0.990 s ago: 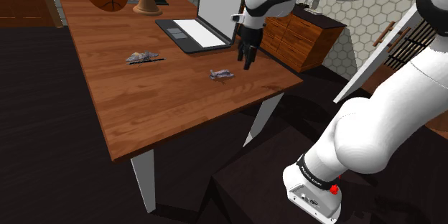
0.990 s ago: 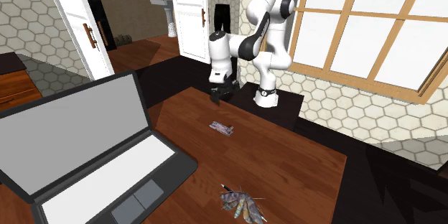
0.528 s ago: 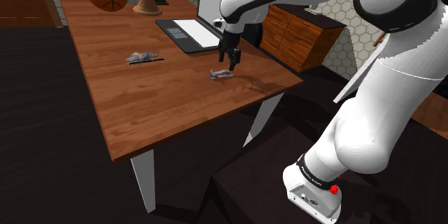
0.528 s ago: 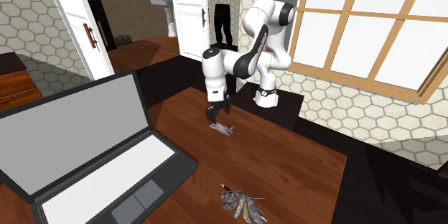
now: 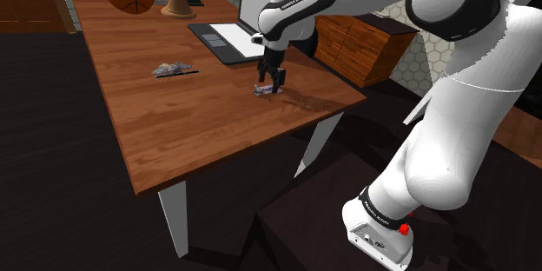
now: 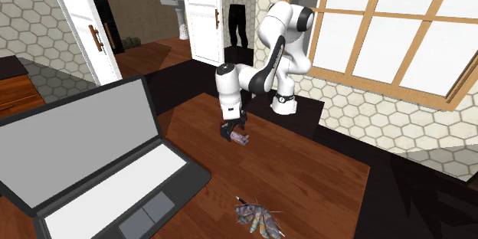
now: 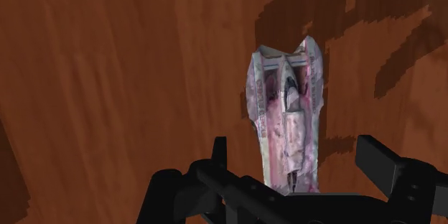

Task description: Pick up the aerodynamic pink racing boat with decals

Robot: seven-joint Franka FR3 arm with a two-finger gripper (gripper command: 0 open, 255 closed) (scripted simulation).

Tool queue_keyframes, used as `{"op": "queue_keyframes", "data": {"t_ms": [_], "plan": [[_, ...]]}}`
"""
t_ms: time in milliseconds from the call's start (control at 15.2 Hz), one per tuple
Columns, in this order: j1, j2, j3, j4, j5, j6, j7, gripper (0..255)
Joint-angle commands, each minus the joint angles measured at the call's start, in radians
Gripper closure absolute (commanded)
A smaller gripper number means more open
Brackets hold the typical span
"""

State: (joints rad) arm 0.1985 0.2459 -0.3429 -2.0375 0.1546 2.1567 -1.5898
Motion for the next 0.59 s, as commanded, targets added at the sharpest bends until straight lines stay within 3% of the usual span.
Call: {"op": "queue_keyframes", "data": {"t_ms": [0,66,132,528], "plan": [[-0.002,0.011,0.001,-0.008,0.006,0.018,-0.007,0],[-0.002,0.011,0.001,-0.008,0.006,0.018,-0.007,0],[-0.002,0.010,0.001,-0.009,0.006,0.019,-0.005,255],[-0.002,0.011,0.002,-0.008,0.006,0.018,-0.005,255]]}}
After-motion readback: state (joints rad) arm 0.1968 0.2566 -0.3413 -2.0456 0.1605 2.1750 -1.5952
